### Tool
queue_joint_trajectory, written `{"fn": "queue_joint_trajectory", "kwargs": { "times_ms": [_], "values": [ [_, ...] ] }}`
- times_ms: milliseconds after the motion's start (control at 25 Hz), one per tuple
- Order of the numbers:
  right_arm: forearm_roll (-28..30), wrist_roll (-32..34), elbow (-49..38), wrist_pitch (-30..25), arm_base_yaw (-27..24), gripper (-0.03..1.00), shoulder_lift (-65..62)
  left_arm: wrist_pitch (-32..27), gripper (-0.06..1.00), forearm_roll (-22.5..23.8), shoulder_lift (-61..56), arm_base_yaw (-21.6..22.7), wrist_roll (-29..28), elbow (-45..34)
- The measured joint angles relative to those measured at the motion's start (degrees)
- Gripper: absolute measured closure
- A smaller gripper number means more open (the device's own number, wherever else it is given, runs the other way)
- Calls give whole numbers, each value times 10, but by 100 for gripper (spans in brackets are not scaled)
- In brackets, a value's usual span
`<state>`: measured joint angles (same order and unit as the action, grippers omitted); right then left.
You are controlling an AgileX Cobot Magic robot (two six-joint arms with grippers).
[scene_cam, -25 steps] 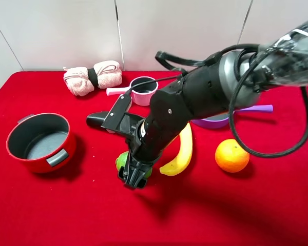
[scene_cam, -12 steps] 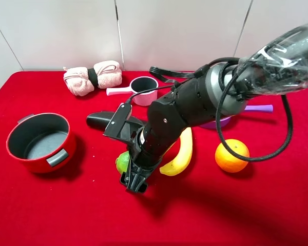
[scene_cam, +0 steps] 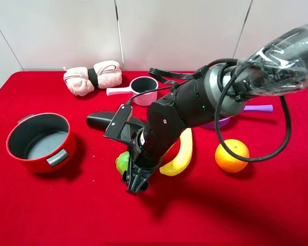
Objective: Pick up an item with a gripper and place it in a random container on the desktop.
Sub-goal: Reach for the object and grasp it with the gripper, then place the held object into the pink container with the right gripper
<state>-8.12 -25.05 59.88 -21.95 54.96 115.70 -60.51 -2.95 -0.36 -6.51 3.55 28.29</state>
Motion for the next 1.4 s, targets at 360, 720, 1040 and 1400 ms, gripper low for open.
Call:
{"fn": "queue_joint_trajectory", "kwargs": {
  "times_ms": [360,720,1040,1400],
  "values": [
    [-14,0,2,-20,0,50,0,0,-4,0,0,0,0,0],
    [-17,0,15,-41,0,50,0,0,-4,0,0,0,0,0],
    [-17,0,78,-102,0,50,0,0,-4,0,0,0,0,0],
    [7,0,145,-179,-18,50,0,0,-4,0,0,0,0,0]
  ]
}}
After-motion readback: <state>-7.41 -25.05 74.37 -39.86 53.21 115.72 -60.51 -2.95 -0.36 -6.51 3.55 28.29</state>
